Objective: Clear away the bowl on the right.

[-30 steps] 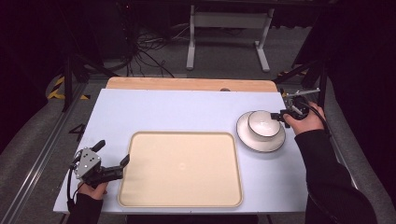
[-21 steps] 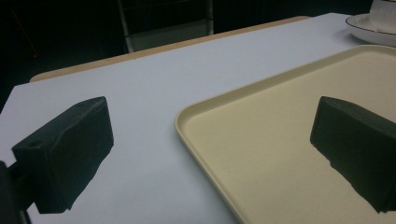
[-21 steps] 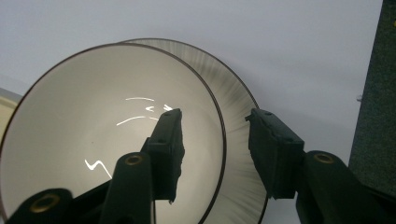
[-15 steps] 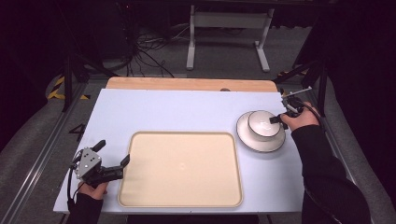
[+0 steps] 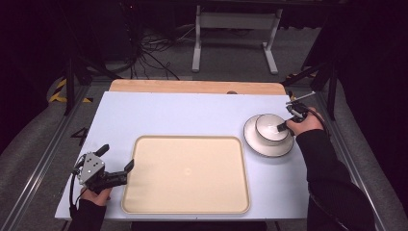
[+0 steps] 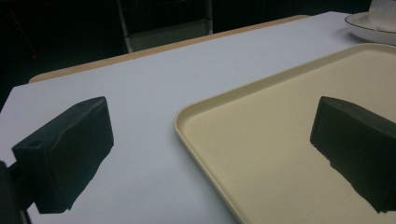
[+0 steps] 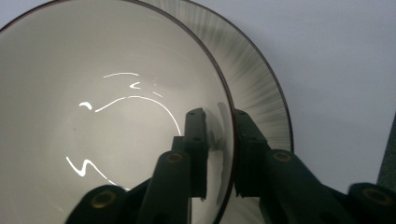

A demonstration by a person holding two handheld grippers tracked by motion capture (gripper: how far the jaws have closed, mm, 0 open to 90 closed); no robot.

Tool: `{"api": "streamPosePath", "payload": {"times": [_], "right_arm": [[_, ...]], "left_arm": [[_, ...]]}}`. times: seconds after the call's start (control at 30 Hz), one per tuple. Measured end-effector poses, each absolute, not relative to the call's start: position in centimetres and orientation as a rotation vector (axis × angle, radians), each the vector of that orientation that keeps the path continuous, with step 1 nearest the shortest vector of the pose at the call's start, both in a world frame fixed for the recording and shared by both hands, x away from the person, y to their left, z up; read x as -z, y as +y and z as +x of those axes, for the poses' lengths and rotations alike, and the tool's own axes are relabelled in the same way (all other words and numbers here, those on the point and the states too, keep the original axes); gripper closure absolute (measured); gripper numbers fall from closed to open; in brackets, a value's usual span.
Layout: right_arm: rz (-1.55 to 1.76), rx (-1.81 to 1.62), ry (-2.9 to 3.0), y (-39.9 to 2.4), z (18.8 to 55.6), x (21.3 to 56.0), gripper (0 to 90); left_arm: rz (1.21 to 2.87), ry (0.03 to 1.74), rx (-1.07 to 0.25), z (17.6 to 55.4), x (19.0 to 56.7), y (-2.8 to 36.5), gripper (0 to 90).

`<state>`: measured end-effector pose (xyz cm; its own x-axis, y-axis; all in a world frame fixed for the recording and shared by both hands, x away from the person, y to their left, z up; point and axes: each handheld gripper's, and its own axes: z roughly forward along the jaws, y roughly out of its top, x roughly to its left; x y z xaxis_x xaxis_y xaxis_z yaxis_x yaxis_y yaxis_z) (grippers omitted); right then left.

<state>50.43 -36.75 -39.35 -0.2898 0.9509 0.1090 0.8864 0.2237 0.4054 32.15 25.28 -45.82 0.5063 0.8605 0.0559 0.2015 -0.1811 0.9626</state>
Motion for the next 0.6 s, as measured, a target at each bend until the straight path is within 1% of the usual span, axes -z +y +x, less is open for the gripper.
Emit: {"api": "streamPosePath", "payload": {"times": [0.17, 0.6], "right_arm": [[1.83, -0.611, 2.304, -36.66, 50.46, 39.01, 83.1], [1.897, -0.618, 2.271, -36.3, 50.09, 38.39, 83.2]], "left_arm": [[1.681, 0.913, -0.768, 32.14, 45.81, 25.29, 0.1], [1.682, 0.912, -0.769, 32.16, 45.81, 25.28, 0.1]]}}
